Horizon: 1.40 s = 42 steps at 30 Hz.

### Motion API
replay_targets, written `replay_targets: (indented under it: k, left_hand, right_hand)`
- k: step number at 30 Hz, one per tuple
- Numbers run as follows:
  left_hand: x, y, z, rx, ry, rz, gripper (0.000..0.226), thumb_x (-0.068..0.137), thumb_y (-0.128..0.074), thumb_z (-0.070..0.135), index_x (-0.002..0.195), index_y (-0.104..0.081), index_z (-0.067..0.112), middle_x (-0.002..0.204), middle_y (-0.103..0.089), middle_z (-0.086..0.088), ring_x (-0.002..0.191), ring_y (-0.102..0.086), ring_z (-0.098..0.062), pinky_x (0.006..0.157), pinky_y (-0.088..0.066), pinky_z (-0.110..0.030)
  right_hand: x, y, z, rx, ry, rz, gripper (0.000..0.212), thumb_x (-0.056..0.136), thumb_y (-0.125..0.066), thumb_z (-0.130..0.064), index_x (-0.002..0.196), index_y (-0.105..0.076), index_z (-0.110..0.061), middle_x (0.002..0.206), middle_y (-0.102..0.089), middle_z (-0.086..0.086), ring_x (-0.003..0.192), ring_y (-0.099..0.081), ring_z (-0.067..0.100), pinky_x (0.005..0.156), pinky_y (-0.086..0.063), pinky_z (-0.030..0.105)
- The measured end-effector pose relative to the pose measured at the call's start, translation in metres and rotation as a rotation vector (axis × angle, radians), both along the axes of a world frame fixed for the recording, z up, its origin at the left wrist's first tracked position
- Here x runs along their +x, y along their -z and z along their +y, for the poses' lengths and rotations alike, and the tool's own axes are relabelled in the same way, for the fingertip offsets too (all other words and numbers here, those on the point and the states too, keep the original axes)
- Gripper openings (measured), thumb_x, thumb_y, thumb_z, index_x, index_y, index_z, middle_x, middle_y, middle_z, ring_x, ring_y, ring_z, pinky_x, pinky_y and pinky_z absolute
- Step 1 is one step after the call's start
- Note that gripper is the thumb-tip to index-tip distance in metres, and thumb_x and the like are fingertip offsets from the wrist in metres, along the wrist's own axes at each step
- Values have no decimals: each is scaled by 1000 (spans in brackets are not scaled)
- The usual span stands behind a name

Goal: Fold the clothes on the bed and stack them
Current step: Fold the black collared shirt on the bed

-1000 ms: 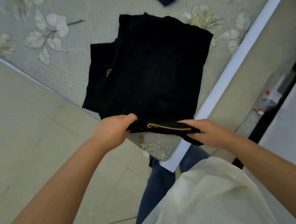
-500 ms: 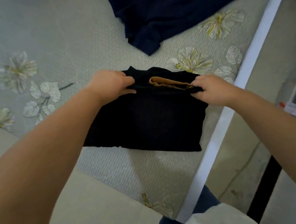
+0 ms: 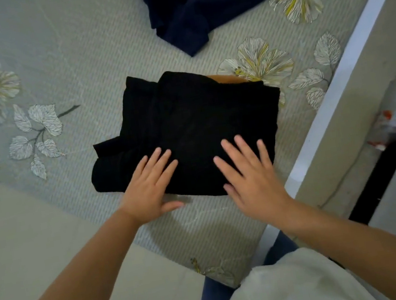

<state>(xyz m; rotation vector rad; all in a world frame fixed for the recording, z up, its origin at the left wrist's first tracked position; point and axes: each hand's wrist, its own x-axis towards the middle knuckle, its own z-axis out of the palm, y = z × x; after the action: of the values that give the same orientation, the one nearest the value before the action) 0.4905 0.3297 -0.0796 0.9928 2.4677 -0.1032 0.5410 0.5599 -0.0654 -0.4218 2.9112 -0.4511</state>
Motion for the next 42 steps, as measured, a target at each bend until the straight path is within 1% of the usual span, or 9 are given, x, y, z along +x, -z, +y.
replay_targets:
  k: [5,10,14,17,24,31,36,39,42]
  left_hand:
    - [6,9,-6,-60,-142,13,78,51,-88,28,116,-59,-4,122,-55,-29,111,-52,-49,90,-37,-60]
    - [5,20,-12,-109,-200,49,59,95,-36,11,147,-8,17,155,-5,-8,143,0,-24,109,13,-33]
    - [-2,17,-22,-209,-149,87,61,97,-29,14,146,5,26,156,6,0,142,10,-18,111,13,-37]
    - [-19,6,-45,-320,-195,151,61,96,-28,16,145,4,33,155,7,2,142,12,-21,112,10,-44]
    - [-1,-12,-127,-204,-759,206,64,89,-40,1,146,-17,15,155,-9,-10,143,-1,-27,112,-5,-44]
    - [105,-10,-159,-148,-1013,62,54,88,-46,2,140,-32,2,148,-27,-18,139,-19,-31,108,-19,-45]
    - [124,-7,-94,272,-951,260,36,78,-45,1,106,-59,-17,111,-58,-35,103,-56,-52,83,-45,-60]
    - [109,-7,-28,495,-878,380,32,80,-51,8,99,-63,-14,105,-62,-31,99,-59,-47,82,-45,-58]
    - [84,4,37,463,-977,163,64,80,-67,27,128,-44,-9,135,-43,-28,128,-39,-39,105,-31,-46]
  right_hand:
    - [14,17,-8,188,-49,-261,93,38,-88,-46,120,-60,-14,129,-54,19,117,-52,38,87,-39,62]
    - [6,24,-5,210,-11,-258,72,47,-84,3,115,-62,-1,121,-59,21,109,-57,41,84,-44,60]
    - [11,16,-27,255,-58,-481,56,94,-35,-4,143,-9,4,151,-8,24,138,-13,42,112,-17,48]
    - [16,7,-74,231,-51,-614,57,96,-28,-10,144,1,2,152,-2,22,139,-14,38,100,-37,42]
    - [-30,11,-168,-571,403,-875,57,98,-38,-26,147,-10,-16,140,-39,16,124,-42,29,96,-36,28]
    - [-55,-2,-186,-1196,505,-1296,53,99,-32,-6,146,-11,-15,154,-14,2,140,-18,18,112,-20,30]
    - [-78,-16,-125,-364,-180,-494,42,86,-39,13,125,-51,3,127,-53,19,118,-51,29,99,-32,19]
    - [-108,-8,-85,218,-770,-312,64,81,-48,3,141,-33,-11,152,-22,7,141,-12,26,114,-3,34]
    - [-137,7,-66,577,-1097,-162,88,81,-50,-8,143,8,-28,150,19,-9,137,25,22,107,20,46]
